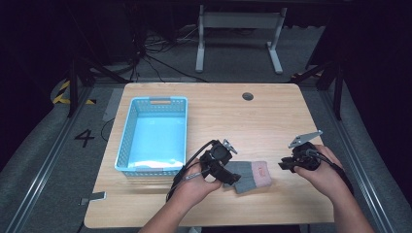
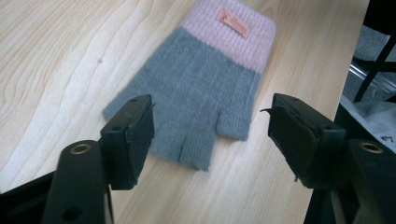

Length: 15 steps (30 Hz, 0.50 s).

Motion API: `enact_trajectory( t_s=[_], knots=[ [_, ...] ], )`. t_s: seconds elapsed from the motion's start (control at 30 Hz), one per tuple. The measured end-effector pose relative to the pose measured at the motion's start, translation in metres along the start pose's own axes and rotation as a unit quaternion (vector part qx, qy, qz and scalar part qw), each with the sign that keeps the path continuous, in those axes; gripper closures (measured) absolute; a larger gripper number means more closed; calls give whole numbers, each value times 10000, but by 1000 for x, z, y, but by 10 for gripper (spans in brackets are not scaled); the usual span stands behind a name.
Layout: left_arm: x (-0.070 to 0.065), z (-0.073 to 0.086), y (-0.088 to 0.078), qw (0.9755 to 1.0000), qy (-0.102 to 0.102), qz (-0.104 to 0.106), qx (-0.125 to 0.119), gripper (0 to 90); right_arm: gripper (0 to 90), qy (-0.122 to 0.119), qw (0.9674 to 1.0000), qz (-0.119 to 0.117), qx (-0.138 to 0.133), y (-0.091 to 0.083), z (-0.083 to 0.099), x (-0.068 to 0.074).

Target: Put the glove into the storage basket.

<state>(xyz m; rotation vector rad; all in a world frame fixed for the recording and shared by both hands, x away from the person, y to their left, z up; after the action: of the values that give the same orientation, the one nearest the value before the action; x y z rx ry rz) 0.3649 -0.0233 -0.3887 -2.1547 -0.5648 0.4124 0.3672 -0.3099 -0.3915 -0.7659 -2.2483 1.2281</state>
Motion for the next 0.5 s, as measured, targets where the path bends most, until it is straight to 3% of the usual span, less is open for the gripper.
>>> enact_trajectory(
  t_s=[0.2,0.5],
  knots=[
    [2,-5,9,9999,19,-104,-18,255,733,131,9999,69,-26,-4,8,-4],
    [-2,-10,29,9999,147,2,18,140,722,219,9997,84,-57,-7,13,-6]
  ],
)
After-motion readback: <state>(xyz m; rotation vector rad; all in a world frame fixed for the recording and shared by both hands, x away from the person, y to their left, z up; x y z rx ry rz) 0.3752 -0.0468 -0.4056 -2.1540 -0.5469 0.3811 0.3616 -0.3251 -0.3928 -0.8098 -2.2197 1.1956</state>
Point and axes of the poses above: each handheld gripper's, and its own axes: y roughly forward along the jaws, z roughly out of its underside, x roughly to its left, the point moved 1 cm from there along y, roughly forward along the jaws, and after that the axes turned 9 degrees about -z, right-handed, at the moved point
